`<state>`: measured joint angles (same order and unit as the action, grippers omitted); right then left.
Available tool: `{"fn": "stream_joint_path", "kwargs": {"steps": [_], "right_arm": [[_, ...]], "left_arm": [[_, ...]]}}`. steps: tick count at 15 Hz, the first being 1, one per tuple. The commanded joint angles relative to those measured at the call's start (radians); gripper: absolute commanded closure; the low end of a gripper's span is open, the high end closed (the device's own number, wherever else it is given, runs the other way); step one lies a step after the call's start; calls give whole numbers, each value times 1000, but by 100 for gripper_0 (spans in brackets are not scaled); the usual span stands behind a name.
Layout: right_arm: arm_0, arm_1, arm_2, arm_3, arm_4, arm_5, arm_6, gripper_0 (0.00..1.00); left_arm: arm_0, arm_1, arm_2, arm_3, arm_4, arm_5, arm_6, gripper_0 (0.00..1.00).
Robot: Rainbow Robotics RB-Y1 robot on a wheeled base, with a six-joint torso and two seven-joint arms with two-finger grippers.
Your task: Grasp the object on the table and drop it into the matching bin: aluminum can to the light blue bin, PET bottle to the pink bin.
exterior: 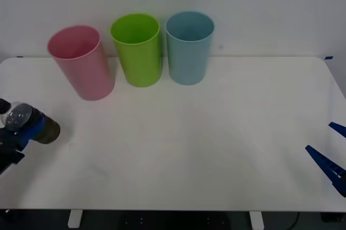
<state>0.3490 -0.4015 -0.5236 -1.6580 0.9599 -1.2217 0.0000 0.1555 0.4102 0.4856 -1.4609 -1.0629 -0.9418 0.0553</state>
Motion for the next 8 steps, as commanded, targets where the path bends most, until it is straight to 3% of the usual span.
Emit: {"fn": "stream_joint_path", "kwargs": {"steps": [1,4,8], "right_arm": [[0,0,0,0,0,0,0,0],[0,0,0,0,0,0,0,0],[0,0,0,0,0,0,0,0]], "left_arm": [[1,10,21,-47,26,11,72,100],[1,33,28,-104,47,69,98,100],[-28,82,18,-196,44,117,262,100]]}}
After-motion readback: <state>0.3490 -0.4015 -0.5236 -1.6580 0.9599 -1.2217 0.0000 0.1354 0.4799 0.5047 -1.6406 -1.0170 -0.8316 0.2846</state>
